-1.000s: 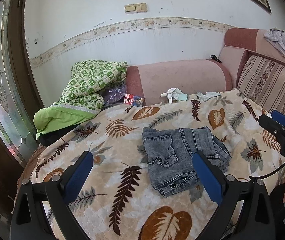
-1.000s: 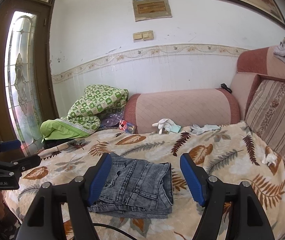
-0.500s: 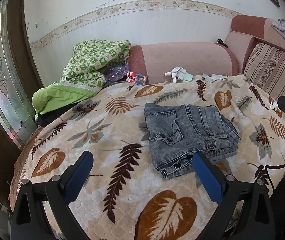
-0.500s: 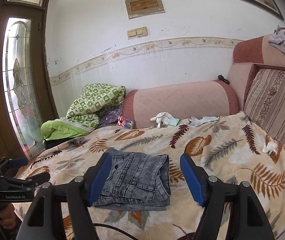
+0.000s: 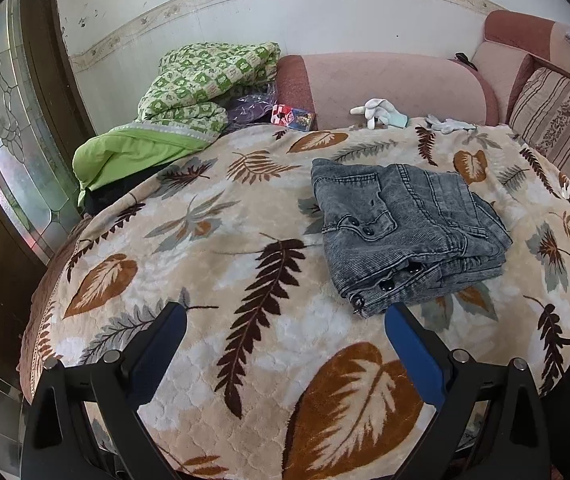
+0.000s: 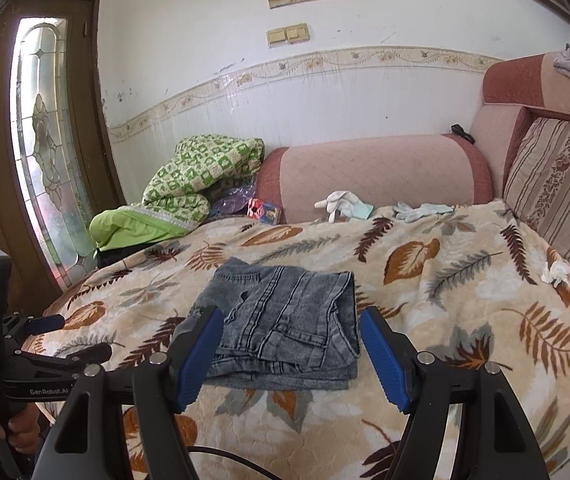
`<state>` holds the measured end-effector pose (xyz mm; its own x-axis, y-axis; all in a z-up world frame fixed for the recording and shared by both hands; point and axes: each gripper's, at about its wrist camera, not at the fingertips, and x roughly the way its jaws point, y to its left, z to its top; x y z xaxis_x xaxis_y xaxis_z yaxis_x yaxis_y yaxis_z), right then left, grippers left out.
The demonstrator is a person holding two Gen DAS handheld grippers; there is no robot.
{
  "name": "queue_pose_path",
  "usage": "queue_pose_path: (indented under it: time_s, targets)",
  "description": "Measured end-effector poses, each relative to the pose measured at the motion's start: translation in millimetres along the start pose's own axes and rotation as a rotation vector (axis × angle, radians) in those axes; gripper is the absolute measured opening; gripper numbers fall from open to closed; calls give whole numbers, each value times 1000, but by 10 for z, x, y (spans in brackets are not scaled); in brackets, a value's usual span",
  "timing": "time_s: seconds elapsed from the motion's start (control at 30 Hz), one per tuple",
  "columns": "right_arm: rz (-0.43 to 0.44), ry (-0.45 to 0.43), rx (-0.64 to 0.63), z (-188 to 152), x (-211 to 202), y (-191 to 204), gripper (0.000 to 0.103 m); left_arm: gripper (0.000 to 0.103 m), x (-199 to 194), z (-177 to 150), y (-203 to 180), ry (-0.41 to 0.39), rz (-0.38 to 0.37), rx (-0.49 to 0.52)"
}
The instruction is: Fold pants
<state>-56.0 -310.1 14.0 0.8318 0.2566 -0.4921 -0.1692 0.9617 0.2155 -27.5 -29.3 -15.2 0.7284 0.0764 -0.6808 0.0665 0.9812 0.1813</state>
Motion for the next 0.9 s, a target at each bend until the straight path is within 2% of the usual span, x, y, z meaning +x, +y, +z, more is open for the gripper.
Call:
queue_pose_path:
  time_s: [0.47,0.9]
  targets:
    - [59,48,-26,-72,112,150,74,99,46,42,160,9,48,-39]
    - [152,61,-91,67,417,566,74,99,273,229,155,22,4,-30]
